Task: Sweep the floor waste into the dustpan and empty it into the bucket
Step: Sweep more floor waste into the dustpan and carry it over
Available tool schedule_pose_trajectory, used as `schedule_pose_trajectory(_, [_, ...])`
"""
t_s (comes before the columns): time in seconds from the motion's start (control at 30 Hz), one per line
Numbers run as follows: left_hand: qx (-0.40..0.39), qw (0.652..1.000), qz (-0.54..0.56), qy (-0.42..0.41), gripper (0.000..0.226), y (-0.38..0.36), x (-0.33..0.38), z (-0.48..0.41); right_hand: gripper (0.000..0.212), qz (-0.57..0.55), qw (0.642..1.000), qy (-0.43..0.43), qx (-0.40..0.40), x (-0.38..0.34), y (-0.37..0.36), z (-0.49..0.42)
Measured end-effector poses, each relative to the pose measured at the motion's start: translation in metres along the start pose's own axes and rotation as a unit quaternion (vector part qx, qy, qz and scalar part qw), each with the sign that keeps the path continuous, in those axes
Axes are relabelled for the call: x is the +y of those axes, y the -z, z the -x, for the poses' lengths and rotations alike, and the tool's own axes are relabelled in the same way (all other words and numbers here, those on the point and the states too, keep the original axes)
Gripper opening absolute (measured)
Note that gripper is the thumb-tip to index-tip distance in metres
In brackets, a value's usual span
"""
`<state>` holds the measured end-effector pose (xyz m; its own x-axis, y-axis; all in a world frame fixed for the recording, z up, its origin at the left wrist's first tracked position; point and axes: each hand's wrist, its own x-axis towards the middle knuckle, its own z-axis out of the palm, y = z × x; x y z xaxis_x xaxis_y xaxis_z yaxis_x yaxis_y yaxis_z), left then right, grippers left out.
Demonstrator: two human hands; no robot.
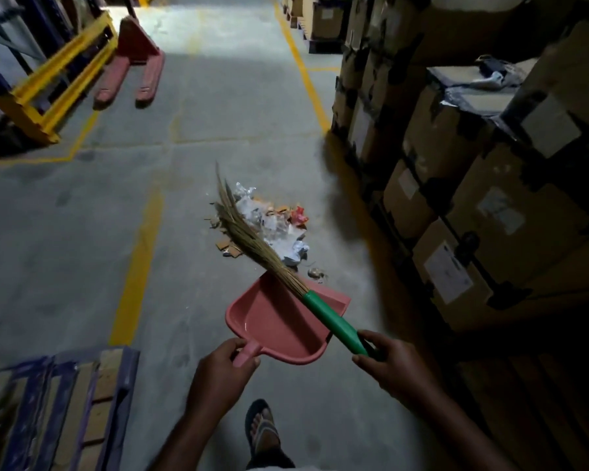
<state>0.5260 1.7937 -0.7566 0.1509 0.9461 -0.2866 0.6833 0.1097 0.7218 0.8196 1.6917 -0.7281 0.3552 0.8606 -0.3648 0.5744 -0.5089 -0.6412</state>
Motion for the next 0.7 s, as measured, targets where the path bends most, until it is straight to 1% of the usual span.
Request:
schedule_pose_trajectory(0.13, [-0.036, 0.999, -0.03, -0.015, 0.031, 0.003, 0.015, -0.072, 0.046, -0.011, 1.0, -0.022, 0.001, -0.025, -0.003, -0.057])
schedule_pose_trajectory(0.33, [-0.097, 0.994, -0.054, 0.012, 0.028, -0.012, 0.033, -0.15, 0.046, -0.002, 0.998, -0.052, -0.034, -0.04, 0.002, -0.139])
schedule_pose_trajectory(0.43, [-0.097, 0.993, -0.064, 0.032, 0.032, -0.03, 0.028, -0.194, 0.047, 0.03, 0.996, -0.059, -0.065, -0.043, 0.002, -0.199])
schedule_pose_trajectory(0.53, [-0.106, 0.989, -0.084, 0.056, 0.038, -0.052, 0.013, -0.238, 0.049, 0.069, 0.99, -0.052, -0.115, -0.043, -0.011, -0.27])
schedule_pose_trajectory(0.63, [-0.121, 0.983, -0.111, 0.084, 0.039, -0.072, -0.009, -0.274, 0.047, 0.115, 0.978, -0.041, -0.17, -0.048, -0.038, -0.34])
schedule_pose_trajectory(0.7, [-0.12, 0.98, -0.118, 0.106, 0.035, -0.084, -0.027, -0.298, 0.046, 0.143, 0.967, -0.022, -0.21, -0.053, -0.066, -0.381])
